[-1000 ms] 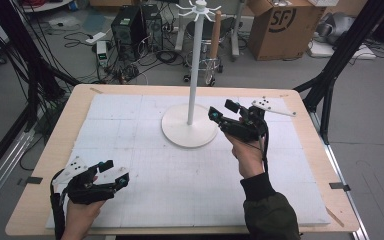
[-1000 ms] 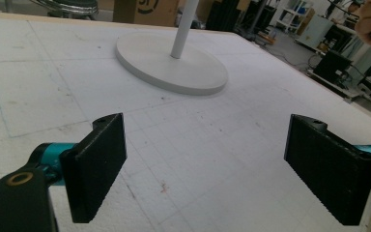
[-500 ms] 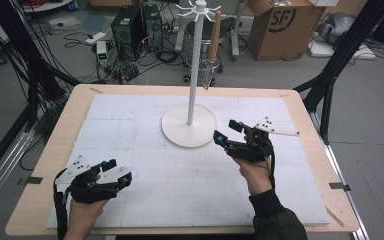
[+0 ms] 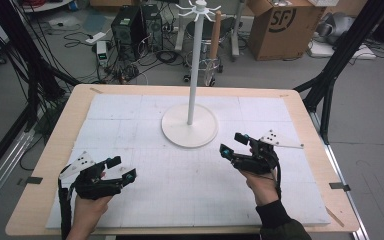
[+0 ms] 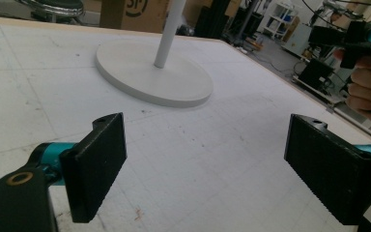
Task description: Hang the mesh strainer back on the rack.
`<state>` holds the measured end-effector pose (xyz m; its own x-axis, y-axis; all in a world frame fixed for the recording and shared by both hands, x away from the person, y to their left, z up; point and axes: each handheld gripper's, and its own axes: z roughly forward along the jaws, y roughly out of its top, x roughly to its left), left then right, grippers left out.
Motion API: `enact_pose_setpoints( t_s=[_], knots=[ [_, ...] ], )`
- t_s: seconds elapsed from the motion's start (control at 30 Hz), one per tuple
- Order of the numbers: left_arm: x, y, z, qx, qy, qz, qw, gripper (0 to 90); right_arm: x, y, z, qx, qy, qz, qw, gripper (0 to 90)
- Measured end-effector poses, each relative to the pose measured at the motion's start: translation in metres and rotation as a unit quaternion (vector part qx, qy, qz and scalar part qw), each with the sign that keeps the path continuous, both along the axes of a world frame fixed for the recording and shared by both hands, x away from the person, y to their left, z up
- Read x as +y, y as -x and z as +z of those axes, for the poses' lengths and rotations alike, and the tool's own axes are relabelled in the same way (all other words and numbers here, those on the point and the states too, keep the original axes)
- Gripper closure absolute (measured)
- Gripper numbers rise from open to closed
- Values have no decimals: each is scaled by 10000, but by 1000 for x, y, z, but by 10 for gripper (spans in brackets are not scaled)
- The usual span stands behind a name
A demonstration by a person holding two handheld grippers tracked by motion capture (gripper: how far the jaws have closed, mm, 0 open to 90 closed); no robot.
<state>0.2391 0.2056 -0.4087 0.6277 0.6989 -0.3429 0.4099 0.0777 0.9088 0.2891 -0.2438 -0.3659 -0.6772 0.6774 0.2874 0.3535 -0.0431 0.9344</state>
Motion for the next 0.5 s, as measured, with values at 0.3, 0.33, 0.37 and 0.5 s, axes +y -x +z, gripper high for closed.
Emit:
enact_pose_setpoints(
  t_s=[0.3, 0.33, 0.37, 0.5],
  knots=[
    [-10, -10, -1, 26, -36, -48, 10000, 156, -11, 7, -9, 70, 24, -82, 9999, 196],
    [-11, -11, -1, 19, -28, -48, 10000, 156, -12, 8, -10, 45, 39, -73, 10000, 196],
    [-11, -11, -1, 6, -45, -69, 10000, 156, -13, 9, -11, 45, 60, -76, 9999, 196],
    [-15, -12, 0, -50, -25, -132, 9999, 156, -16, 13, -21, 94, 123, -95, 9998, 196]
  ],
)
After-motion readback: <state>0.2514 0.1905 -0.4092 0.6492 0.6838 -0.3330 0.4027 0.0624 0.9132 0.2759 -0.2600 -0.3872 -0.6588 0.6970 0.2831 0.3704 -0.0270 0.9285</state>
